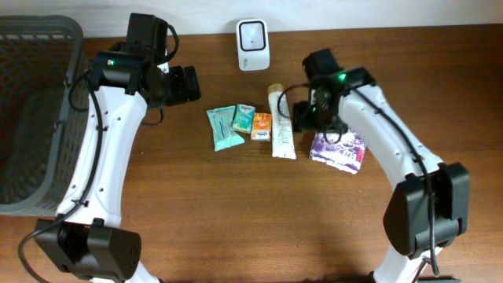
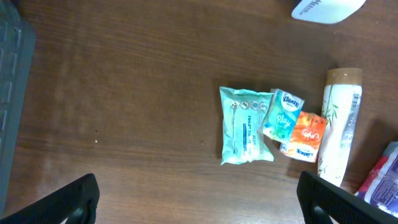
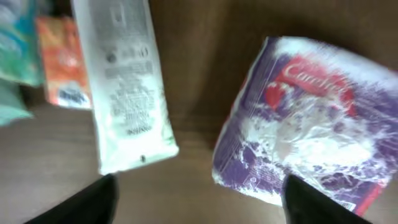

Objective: Scan the item barcode

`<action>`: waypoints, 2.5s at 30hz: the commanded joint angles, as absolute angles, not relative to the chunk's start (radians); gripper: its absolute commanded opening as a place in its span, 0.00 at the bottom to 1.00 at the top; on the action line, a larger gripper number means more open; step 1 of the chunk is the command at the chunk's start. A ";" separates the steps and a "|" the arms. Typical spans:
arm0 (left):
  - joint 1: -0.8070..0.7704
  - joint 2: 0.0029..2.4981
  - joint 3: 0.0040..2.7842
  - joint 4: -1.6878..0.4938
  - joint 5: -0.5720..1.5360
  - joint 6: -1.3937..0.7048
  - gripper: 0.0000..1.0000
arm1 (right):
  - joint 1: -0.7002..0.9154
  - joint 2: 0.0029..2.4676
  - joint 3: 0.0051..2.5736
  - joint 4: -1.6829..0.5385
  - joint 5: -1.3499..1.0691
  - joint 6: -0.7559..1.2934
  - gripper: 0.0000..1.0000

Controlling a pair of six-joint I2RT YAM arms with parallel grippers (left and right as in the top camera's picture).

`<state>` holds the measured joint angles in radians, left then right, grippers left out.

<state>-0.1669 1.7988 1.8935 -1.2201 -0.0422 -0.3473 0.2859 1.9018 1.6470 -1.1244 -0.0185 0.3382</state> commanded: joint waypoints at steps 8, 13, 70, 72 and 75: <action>-0.165 1.800 1.897 -1.221 -0.049 -0.343 0.99 | -0.225 1.907 1.644 -1.169 -0.330 0.026 0.99; -0.165 1.800 1.897 -1.222 -0.049 -0.343 0.99 | -0.368 1.907 1.374 -0.933 -0.634 0.003 0.94; -0.165 1.800 1.897 -1.222 -0.049 -0.343 0.99 | 0.241 1.615 1.533 -0.582 -0.617 0.297 0.04; -0.165 1.800 1.897 -1.222 -0.049 -0.343 0.99 | 0.241 1.615 1.533 -0.678 -0.337 0.297 0.04; -0.165 1.800 1.897 -1.221 -0.049 -0.343 0.99 | 0.241 1.617 1.532 -0.889 0.281 0.298 0.04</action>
